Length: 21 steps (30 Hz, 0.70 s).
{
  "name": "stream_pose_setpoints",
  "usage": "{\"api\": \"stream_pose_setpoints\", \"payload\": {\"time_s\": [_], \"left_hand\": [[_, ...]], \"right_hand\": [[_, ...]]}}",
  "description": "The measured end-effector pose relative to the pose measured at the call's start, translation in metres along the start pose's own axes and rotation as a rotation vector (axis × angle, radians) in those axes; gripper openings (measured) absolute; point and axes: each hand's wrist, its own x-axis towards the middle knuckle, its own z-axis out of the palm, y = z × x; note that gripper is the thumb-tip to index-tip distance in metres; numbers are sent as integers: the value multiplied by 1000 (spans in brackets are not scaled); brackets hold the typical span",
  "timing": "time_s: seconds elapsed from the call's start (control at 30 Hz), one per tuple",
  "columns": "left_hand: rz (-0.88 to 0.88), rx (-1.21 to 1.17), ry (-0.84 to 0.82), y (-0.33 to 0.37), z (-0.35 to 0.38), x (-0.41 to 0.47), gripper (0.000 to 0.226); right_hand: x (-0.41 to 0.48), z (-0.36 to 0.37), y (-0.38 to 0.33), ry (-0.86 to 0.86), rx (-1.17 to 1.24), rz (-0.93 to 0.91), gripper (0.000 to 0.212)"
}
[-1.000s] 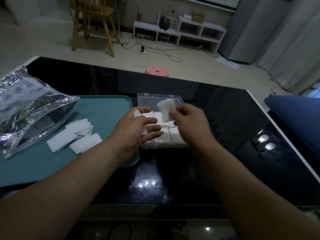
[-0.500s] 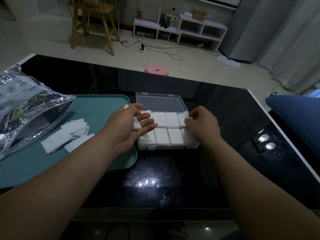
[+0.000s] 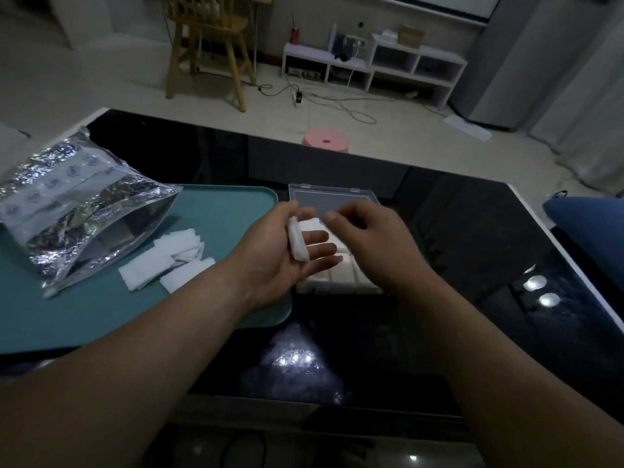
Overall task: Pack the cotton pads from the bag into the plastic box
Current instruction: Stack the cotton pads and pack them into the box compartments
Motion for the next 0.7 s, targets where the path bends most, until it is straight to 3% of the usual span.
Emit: {"api": "stream_pose_setpoints", "payload": {"time_s": [0.1, 0.27, 0.47, 0.7], "left_hand": [[2, -4, -31, -1, -1, -2, 40], [8, 12, -17, -3, -2, -1, 39], [-10, 34, -63, -1, -4, -3, 52], [29, 68, -44, -6, -2, -3, 31]], "right_hand": [[-13, 14, -13, -164, 22, -14, 37], [-11, 18, -11, -130, 12, 5, 17], [-9, 15, -7, -152, 44, 56, 14], [-8, 12, -3, -176, 122, 72, 18]]}}
